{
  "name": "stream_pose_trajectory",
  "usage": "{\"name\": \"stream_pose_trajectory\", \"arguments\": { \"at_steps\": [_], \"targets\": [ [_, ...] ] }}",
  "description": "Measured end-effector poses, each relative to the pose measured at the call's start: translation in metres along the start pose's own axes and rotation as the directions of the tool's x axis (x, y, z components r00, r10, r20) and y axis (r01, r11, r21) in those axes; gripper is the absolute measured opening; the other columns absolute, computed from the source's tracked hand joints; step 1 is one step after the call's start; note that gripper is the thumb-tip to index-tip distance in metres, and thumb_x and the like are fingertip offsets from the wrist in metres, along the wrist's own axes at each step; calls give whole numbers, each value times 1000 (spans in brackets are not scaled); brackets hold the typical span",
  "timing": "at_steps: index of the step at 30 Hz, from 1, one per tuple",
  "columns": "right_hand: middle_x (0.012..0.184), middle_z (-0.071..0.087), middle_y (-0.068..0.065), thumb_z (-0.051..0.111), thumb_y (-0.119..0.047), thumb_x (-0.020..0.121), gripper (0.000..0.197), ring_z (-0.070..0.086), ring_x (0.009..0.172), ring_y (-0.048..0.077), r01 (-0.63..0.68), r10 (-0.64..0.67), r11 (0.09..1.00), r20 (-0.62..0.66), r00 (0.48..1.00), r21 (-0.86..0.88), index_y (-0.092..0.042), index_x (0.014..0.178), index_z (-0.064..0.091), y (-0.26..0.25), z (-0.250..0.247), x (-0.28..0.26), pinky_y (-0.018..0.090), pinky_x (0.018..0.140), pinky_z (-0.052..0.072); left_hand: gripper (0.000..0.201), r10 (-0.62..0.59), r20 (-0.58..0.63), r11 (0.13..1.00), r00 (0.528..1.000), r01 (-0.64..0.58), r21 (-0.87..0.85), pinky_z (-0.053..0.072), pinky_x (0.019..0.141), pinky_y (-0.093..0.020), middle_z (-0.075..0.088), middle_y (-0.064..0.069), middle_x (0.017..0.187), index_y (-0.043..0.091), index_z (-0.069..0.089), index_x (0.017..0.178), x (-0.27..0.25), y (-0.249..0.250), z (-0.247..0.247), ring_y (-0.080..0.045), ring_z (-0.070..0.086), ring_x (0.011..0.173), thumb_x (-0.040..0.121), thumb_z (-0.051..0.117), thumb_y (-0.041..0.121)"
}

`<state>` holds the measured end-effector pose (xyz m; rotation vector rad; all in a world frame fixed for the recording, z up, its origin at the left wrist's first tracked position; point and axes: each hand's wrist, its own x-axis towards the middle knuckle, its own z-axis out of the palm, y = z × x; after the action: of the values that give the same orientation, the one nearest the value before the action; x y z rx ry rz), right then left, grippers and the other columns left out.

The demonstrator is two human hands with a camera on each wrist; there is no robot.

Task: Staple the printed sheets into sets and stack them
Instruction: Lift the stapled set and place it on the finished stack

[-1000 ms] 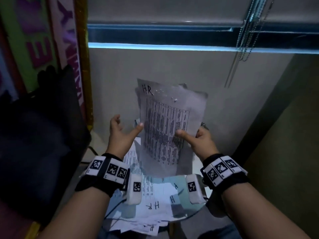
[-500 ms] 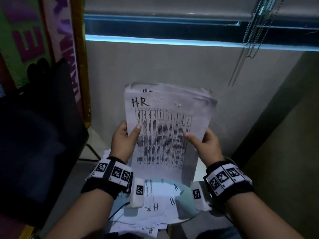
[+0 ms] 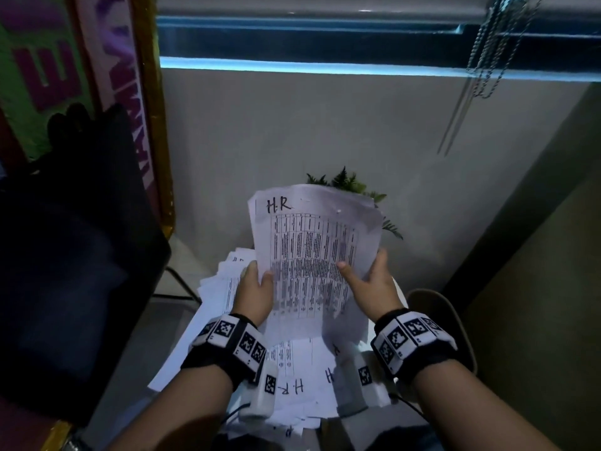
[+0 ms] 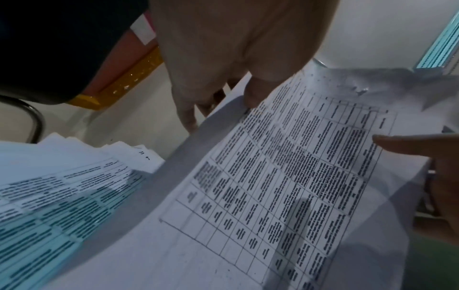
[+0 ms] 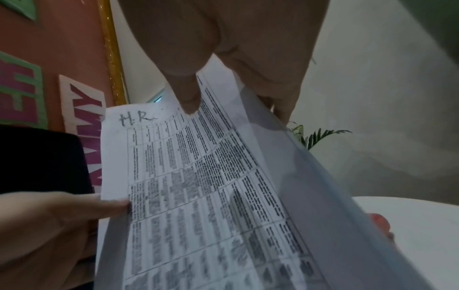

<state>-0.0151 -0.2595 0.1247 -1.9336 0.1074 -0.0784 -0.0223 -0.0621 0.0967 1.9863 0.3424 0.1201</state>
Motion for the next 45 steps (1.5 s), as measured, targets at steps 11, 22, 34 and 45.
{"name": "stream_pose_trajectory", "arguments": {
  "at_steps": [11,22,34,45],
  "targets": [
    [126,56,1,70,-26,82,61,45,125,22,316,-346,881,-25,938,-353,-29,136,42,-67,-35,13,23,107,35,29,620,61,684,782,-577,446,34,87,-38,55,-1,107,14,56,111,-1,62,-49,-21,47,101,88,44,1],
    [70,66,-12,62,-9,89,8,60,55,-9,55,-48,981,-42,998,187,-15,94,65,-10,-44,-5,9,52,47,117,-55,-282,961,958,-26,-274,20,116,-42,14,-6,157,22,-9,150,3,-2,-89,-21,23,142,73,79,16],
    [89,58,5,61,-11,90,10,57,92,23,-112,117,992,-95,989,55,-16,96,55,54,-9,-20,27,76,41,32,-159,-173,974,972,126,-187,42,91,-33,55,-8,114,7,41,125,-11,-53,-33,-24,54,107,95,49,8],
    [99,69,8,63,-22,88,17,62,86,20,-188,202,974,-106,974,125,-14,103,64,43,-18,-3,28,77,46,28,-184,-215,978,959,156,-141,39,82,-31,56,-15,118,4,41,122,5,-34,-45,-23,53,98,95,47,7]
  ]
}}
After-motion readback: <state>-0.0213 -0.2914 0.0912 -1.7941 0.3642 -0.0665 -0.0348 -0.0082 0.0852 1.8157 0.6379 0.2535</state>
